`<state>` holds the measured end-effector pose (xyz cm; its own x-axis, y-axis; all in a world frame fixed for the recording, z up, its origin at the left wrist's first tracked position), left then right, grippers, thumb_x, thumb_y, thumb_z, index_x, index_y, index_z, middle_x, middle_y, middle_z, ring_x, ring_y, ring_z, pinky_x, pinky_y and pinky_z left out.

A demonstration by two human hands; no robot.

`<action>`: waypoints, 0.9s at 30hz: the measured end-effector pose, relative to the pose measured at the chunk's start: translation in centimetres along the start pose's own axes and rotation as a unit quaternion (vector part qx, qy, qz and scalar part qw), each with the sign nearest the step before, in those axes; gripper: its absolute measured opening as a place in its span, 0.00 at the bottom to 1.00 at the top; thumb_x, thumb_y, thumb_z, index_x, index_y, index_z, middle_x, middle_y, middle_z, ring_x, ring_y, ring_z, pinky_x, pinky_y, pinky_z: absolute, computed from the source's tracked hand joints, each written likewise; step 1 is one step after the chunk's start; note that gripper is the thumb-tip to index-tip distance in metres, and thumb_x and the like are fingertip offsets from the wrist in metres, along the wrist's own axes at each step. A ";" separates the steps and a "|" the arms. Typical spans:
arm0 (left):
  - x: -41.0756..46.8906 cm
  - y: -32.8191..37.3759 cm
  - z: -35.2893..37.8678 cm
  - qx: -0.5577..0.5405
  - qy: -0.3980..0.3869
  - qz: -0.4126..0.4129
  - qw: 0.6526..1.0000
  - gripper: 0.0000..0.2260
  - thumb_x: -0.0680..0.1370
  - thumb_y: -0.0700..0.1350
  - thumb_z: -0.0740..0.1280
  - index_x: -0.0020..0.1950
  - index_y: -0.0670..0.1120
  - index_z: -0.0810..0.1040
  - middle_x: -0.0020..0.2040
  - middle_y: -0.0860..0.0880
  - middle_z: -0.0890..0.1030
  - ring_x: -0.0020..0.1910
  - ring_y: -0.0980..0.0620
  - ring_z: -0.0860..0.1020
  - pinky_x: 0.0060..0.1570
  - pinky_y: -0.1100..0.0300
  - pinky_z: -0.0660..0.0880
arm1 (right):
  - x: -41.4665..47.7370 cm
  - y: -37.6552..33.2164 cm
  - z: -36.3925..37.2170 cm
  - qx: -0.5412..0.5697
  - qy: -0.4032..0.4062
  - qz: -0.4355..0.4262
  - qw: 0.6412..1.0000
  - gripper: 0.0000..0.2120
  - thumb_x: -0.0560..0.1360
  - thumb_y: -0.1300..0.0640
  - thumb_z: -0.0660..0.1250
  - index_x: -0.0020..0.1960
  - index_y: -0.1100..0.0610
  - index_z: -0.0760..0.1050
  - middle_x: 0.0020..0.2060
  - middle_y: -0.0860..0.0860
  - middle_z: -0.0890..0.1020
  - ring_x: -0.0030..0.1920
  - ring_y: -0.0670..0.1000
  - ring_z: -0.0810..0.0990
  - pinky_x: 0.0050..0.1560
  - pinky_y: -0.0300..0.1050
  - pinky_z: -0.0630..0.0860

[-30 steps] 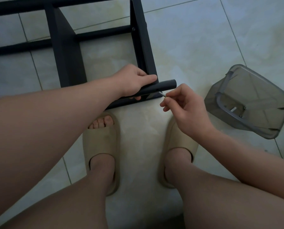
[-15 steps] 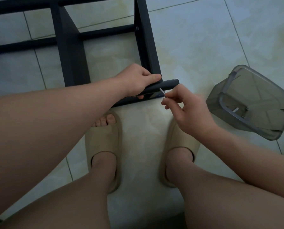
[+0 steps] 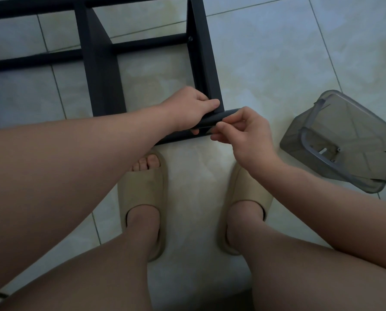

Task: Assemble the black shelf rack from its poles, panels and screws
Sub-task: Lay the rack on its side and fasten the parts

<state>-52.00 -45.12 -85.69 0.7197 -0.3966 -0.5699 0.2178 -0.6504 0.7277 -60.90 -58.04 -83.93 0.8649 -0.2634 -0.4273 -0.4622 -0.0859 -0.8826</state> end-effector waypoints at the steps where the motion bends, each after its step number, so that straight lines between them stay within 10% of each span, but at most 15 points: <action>1: -0.1 0.0 0.0 -0.004 -0.003 -0.001 1.000 0.20 0.82 0.55 0.64 0.46 0.39 0.82 0.37 0.42 0.80 0.26 0.50 0.79 0.44 0.55 0.77 | 0.0 0.1 0.1 0.001 0.003 0.008 1.000 0.10 0.77 0.68 0.70 0.42 0.58 0.73 0.34 0.53 0.86 0.37 0.54 0.87 0.45 0.49 0.84; 9: 0.0 0.2 -0.2 -0.033 0.008 0.001 0.999 0.12 0.82 0.53 0.66 0.42 0.48 0.77 0.36 0.47 0.79 0.25 0.50 0.79 0.32 0.60 0.74 | 1.2 -0.9 -1.2 -0.175 0.013 0.012 0.984 0.15 0.72 0.54 0.77 0.39 0.56 0.71 0.30 0.49 0.84 0.29 0.51 0.84 0.40 0.56 0.83; 14: -0.3 0.2 -0.6 0.010 0.047 0.005 0.999 0.13 0.81 0.57 0.63 0.41 0.51 0.74 0.35 0.53 0.78 0.31 0.54 0.77 0.34 0.60 0.71 | 1.6 -3.2 -1.3 -0.451 -0.014 -0.063 0.890 0.21 0.72 0.37 0.73 0.38 0.52 0.70 0.31 0.48 0.82 0.36 0.51 0.80 0.39 0.50 0.77; 20: -2.4 2.3 -2.4 0.146 0.241 -0.040 0.959 0.12 0.81 0.56 0.57 0.57 0.51 0.73 0.60 0.48 0.77 0.63 0.42 0.71 0.59 0.49 0.66 | -0.8 -4.2 -4.1 -0.414 -0.074 -0.082 0.904 0.21 0.77 0.35 0.66 0.55 0.52 0.77 0.51 0.45 0.82 0.53 0.50 0.80 0.52 0.50 0.77; 27: -3.4 11.3 3.4 0.309 0.211 0.179 0.910 0.18 0.80 0.55 0.61 0.67 0.50 0.72 0.75 0.49 0.67 0.74 0.44 0.60 0.69 0.46 0.59 | -4.3 -1.0 -16.0 -0.550 -0.043 -0.095 0.829 0.32 0.81 0.39 0.58 0.82 0.48 0.58 0.81 0.52 0.60 0.81 0.57 0.53 0.80 0.56 0.53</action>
<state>-54.26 -53.31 -76.88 0.8887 -0.4561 -0.0460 -0.3993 -0.8195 0.4109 -67.28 -72.18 -78.07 0.9314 -0.0800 -0.3551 -0.1747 -0.9541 -0.2433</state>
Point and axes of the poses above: each hand's wrist, its own x-axis towards the middle knuckle, its own z-axis out of the palm, y = z × x, the point moved 8 cm from there along x, towards the middle knuckle
